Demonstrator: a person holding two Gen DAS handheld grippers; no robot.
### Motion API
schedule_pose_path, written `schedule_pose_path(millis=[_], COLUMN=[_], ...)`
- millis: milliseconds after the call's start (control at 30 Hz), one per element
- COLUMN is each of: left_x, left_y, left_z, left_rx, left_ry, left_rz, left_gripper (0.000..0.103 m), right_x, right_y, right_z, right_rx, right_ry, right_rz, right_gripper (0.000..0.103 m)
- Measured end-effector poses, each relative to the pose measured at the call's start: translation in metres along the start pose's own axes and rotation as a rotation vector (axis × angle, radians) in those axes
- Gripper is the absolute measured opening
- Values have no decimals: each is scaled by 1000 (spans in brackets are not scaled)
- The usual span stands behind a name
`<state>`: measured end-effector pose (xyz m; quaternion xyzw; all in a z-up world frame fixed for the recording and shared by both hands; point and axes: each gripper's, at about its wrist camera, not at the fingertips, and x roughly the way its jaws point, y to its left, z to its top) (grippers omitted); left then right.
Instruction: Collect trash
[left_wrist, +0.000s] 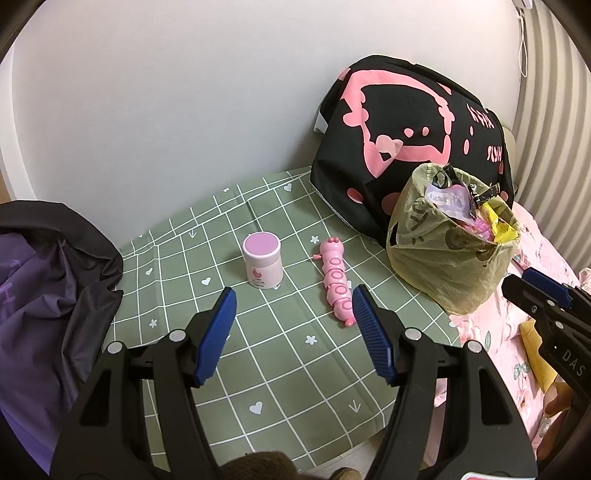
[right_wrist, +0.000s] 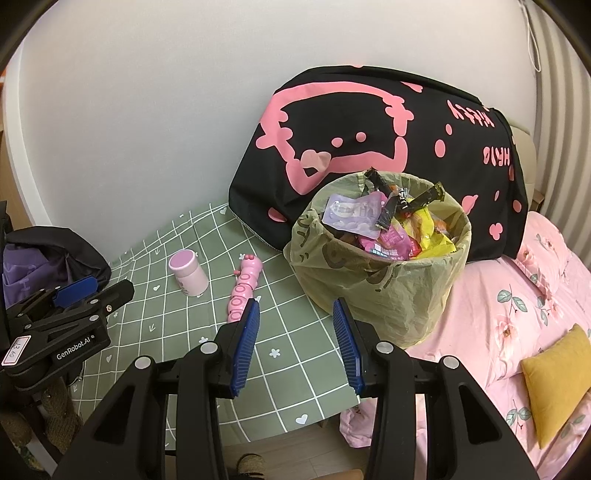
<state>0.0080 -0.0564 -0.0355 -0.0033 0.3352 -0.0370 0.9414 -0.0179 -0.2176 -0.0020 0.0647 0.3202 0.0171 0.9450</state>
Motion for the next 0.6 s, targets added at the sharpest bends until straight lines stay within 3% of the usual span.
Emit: schedule_pose_path(millis=[400,533,600], left_x=[9,28,44], left_y=[8,30,62], left_z=[0,-3,0], left_rx=[3,-57,-139], left_ry=[23,91,123], left_rz=[-4,12,61], left_gripper=[62,62,62], right_x=[6,25,43], right_y=[3,10,19], right_z=[-2,1,2], right_rx=[1,-8,-29], right_ry=[13,36,54], right_rz=[-5,4,20], right_gripper=[39,39,39])
